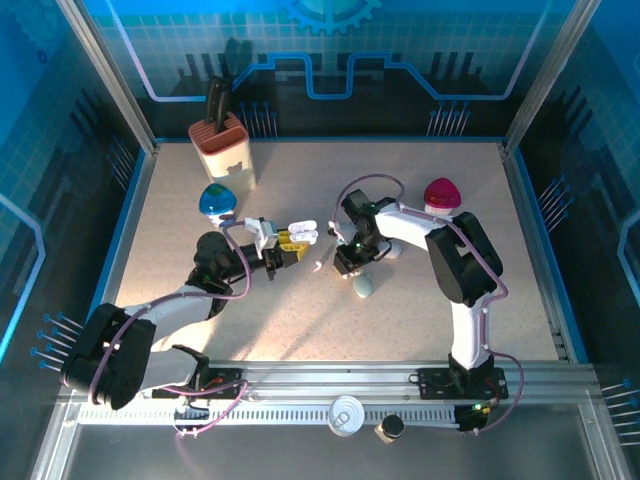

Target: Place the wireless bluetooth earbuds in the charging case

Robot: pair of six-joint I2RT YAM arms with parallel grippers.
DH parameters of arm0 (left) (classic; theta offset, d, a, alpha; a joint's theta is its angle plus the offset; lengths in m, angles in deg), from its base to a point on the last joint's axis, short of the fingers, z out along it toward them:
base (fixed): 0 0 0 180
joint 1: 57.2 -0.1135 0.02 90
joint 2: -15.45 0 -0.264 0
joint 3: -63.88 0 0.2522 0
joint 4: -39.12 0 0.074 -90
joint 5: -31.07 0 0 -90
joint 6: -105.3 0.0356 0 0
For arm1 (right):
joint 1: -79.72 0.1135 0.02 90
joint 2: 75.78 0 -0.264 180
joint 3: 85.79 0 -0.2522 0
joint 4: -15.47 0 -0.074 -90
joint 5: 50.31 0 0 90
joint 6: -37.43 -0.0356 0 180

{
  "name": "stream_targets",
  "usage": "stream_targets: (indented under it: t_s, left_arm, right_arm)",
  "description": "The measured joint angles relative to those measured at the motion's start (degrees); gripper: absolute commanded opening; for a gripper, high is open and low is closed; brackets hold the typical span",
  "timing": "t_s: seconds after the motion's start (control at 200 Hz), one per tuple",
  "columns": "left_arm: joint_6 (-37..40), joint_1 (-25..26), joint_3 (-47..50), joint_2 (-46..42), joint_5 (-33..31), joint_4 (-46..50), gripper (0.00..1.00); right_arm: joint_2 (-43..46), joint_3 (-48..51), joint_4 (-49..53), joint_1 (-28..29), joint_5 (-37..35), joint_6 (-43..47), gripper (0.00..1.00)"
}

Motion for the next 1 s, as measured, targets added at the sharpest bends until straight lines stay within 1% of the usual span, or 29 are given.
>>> stream_targets:
  t_s: [0.22, 0.365, 0.515, 0.695, 0.83, 0.895, 1.0]
  left_arm:
    - [0.1, 0.0, -0.1, 0.0, 0.0, 0.1, 0.06]
    - [0.1, 0.0, -0.1, 0.0, 0.0, 0.2, 0.06]
    - [0.1, 0.0, -0.1, 0.0, 0.0, 0.3, 0.06]
    - [0.2, 0.0, -0.1, 0.0, 0.0, 0.5, 0.06]
    - [0.2, 0.0, -0.1, 0.0, 0.0, 1.1, 0.06]
    - [0.2, 0.0, 0.0, 0.0, 0.0, 1.3, 0.07]
    - [0.2, 0.1, -0.1, 0.0, 0.0, 1.3, 0.07]
  right_arm:
    - [-0.2, -0.3, 0.2, -0.1, -1.5, -0.3, 0.17]
    - [0.2, 0.2, -0.6, -0.1, -2.1, -1.4, 0.16]
    - [3.8, 3.9, -4.4, -0.3, -1.5, -4.0, 0.13]
    - [8.1, 7.8, -10.4, -2.6, 0.9, -7.9, 0.14]
    - [8.3, 9.5, -13.3, -4.2, 1.9, -9.8, 0.15]
    - [8.3, 10.2, -14.2, -4.3, 2.2, -10.4, 0.19]
    - [8.3, 11.1, -15.0, -4.3, 2.5, -10.9, 0.21]
